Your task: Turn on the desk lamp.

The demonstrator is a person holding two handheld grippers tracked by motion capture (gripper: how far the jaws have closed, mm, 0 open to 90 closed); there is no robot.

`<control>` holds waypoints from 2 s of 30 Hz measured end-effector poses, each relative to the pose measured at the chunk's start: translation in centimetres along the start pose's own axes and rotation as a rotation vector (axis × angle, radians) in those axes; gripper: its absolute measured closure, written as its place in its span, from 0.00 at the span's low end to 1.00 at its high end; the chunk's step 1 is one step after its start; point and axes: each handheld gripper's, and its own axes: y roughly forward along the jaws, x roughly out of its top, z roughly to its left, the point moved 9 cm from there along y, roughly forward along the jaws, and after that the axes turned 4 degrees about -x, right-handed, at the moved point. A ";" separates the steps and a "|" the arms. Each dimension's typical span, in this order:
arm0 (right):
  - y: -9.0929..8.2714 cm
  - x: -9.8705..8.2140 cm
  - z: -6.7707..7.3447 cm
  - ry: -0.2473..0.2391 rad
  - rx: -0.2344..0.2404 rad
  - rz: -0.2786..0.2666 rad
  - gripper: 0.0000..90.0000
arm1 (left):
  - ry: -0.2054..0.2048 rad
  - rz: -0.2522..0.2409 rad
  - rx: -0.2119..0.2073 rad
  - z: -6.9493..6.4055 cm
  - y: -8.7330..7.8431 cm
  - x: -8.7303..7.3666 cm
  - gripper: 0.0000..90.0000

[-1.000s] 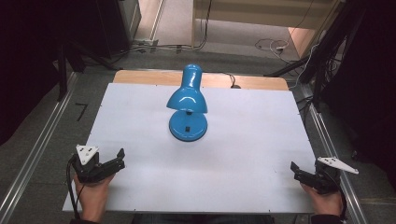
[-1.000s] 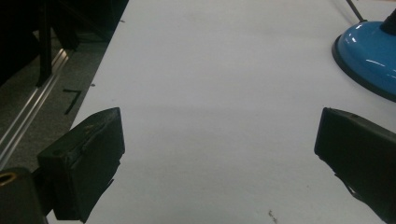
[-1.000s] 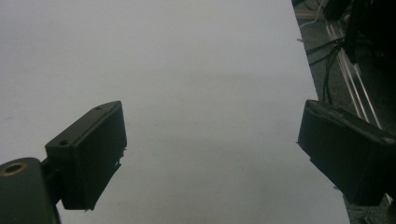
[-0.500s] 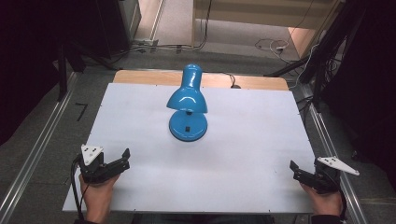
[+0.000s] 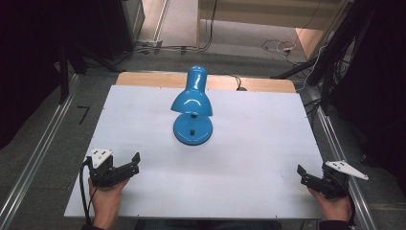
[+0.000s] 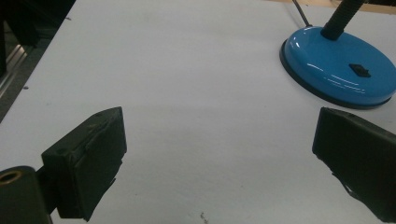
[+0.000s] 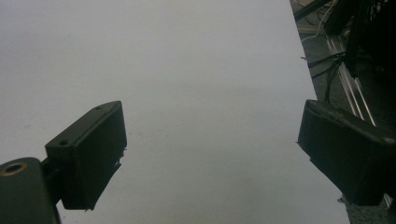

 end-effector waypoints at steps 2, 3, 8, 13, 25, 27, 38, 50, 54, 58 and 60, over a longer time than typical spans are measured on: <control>0.0 0.0 0.0 -0.002 -0.002 0.001 0.07 | -0.002 0.001 0.000 -0.1 0.0 0.0 0.04; 0.0 0.0 0.0 0.001 -0.001 -0.001 0.07 | -0.001 0.001 -0.002 -0.2 0.1 0.0 0.04; 0.1 0.0 -0.2 0.007 -0.001 0.001 0.07 | 0.000 0.000 -0.009 -0.5 0.2 0.1 0.04; 0.1 0.0 -0.1 0.008 0.003 0.000 0.07 | 0.001 0.002 -0.012 -0.8 0.4 0.1 0.05; 0.2 -0.1 -0.2 0.008 0.004 0.005 0.07 | 0.004 0.001 -0.028 -1.6 0.8 0.3 0.06; 0.2 -0.1 -0.1 0.007 0.006 0.008 0.07 | 0.006 0.001 -0.028 -1.6 0.8 0.3 0.06; 0.2 -0.1 -0.2 0.015 0.005 0.005 0.07 | 0.007 0.001 -0.035 -2.2 1.3 0.5 0.07; 0.2 -0.2 -0.2 0.013 0.004 0.008 0.07 | 0.018 0.003 -0.060 -3.6 2.1 0.9 0.07; 0.2 -0.2 -0.3 0.012 0.004 0.010 0.07 | 0.022 0.008 -0.068 -4.0 2.3 0.9 0.07; 0.3 -0.2 -0.3 0.015 0.004 0.011 0.07 | 0.024 0.009 -0.073 -4.3 2.6 1.0 0.07; 0.3 -0.2 -0.3 0.016 0.004 0.012 0.07 | 0.024 0.012 -0.073 -4.4 2.7 1.0 0.07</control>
